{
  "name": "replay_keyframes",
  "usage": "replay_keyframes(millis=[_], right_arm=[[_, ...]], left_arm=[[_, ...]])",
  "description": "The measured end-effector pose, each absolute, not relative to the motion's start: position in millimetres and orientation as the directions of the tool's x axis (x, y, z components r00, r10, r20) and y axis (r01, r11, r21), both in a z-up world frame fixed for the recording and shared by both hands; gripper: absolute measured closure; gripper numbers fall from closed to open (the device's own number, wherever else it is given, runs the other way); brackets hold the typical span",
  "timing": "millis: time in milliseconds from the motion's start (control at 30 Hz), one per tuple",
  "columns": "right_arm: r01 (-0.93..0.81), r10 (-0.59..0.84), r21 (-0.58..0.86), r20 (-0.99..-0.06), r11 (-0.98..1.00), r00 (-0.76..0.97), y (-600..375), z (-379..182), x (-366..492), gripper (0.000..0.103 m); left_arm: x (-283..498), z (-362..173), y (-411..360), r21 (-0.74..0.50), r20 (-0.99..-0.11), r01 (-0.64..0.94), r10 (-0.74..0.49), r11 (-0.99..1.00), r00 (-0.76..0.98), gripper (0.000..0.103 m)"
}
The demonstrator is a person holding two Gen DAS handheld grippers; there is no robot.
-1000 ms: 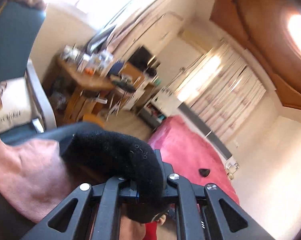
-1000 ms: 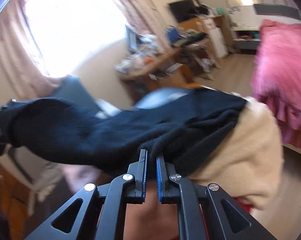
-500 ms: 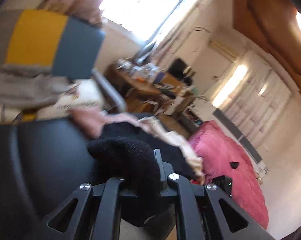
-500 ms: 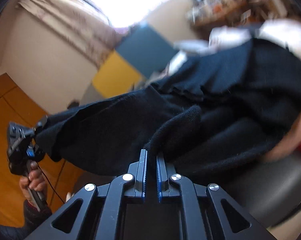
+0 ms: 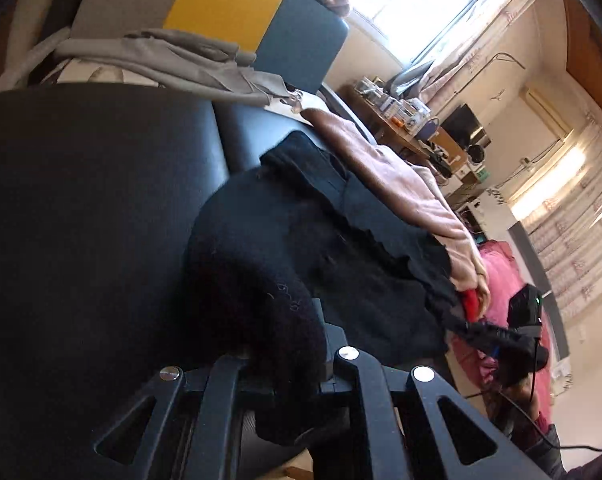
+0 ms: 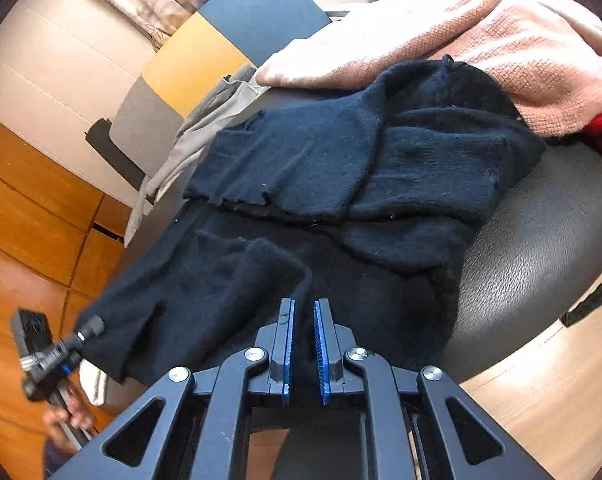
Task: Fold clothes
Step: 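Lay the black sweater onto the black chair seat with both tools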
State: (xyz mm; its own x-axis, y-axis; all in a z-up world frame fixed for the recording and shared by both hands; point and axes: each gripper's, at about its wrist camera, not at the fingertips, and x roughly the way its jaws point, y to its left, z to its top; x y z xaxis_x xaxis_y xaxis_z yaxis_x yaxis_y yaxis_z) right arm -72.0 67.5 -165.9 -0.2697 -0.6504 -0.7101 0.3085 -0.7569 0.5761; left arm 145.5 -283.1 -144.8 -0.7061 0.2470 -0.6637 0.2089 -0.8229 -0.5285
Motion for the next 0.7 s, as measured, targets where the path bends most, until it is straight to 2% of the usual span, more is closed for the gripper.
replay_keyframes(millis=[33,67,100,133,200,267,300,333,433,533,700], right_arm=[[0.310,-0.656,0.581,-0.705,-0.752,-0.270,63.4,-163.1,-66.3,0.061],[0.318,-0.651,0.572,-0.709,-0.756,-0.271,59.1,-160.4,-59.3,0.047],[0.333,-0.633,0.547,-0.724,-0.768,-0.273,54.2,-157.6,-50.6,0.024],[0.353,-0.614,0.516,-0.741,-0.780,-0.273,49.1,-155.3,-41.8,0.019],[0.403,-0.573,0.447,-0.769,-0.799,-0.283,31.0,-156.7,-38.1,0.019],[0.442,-0.516,0.360,-0.799,-0.822,-0.310,16.5,-160.6,-41.2,0.032],[0.457,-0.493,0.325,-0.810,-0.828,-0.317,10.9,-162.3,-41.8,0.069],[0.468,-0.484,0.311,-0.817,-0.827,-0.313,7.4,-163.4,-42.9,0.095],[0.512,-0.470,0.259,-0.815,-0.819,-0.340,7.0,-152.0,-40.6,0.095],[0.537,-0.486,0.234,-0.779,-0.811,-0.395,30.0,-118.8,-29.2,0.095],[0.539,-0.588,0.324,-0.679,-0.777,-0.439,111.0,-57.6,-1.4,0.096]], left_arm=[[150.7,-145.4,-279.8,-0.535,-0.658,0.196,0.260,-0.822,-0.706,0.094],[151.9,-141.4,-273.9,-0.533,-0.655,0.184,0.265,-0.826,-0.707,0.094],[153.0,-137.3,-267.9,-0.530,-0.652,0.172,0.269,-0.830,-0.709,0.093],[154.4,-128.8,-258.6,-0.527,-0.649,0.158,0.276,-0.835,-0.709,0.093],[153.5,-118.2,-251.1,-0.526,-0.637,0.130,0.287,-0.841,-0.716,0.093],[148.1,-109.7,-246.6,-0.534,-0.622,0.101,0.309,-0.840,-0.720,0.092],[146.3,-105.8,-245.1,-0.529,-0.620,0.096,0.307,-0.843,-0.722,0.092],[144.1,-104.6,-245.2,-0.526,-0.626,0.105,0.301,-0.844,-0.719,0.092],[137.3,-101.3,-245.7,-0.519,-0.645,0.132,0.285,-0.845,-0.709,0.092],[140.1,-108.8,-255.5,-0.567,-0.636,0.162,0.305,-0.807,-0.709,0.092],[144.7,-130.0,-262.6,-0.600,-0.665,0.214,0.332,-0.771,-0.669,0.091]])
